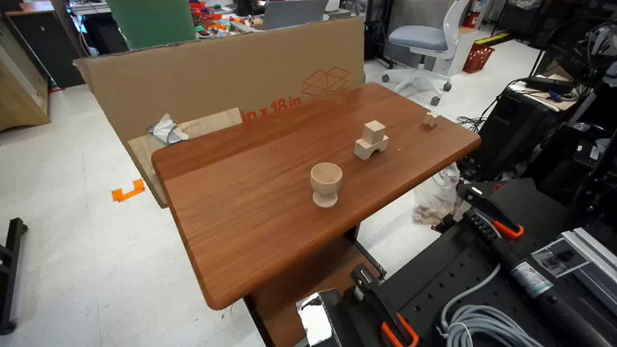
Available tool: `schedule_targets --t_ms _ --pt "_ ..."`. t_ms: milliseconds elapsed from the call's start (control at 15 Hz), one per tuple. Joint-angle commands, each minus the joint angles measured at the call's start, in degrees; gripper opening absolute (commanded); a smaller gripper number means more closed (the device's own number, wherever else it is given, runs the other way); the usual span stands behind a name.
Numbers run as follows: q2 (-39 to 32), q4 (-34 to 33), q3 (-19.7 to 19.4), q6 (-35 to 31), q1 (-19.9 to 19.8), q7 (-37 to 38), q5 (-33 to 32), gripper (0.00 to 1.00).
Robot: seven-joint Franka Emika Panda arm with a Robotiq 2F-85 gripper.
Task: Remove the wooden cube from the top of the wooden block
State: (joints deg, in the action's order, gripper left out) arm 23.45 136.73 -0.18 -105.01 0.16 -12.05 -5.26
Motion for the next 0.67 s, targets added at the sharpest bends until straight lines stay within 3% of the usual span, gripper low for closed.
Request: schedule_targets --t_ms 0,333,600 --pt "0.0 -0.1 -0.5 0.1 0.6 0.2 -0.2 1.0" --pt "-0.4 -0.1 -0.8 -0.1 0.6 0.2 0.6 1.0" --pt "-3.9 0.4 -1.9 -6.3 -0.4 3.1 1.9 1.0"
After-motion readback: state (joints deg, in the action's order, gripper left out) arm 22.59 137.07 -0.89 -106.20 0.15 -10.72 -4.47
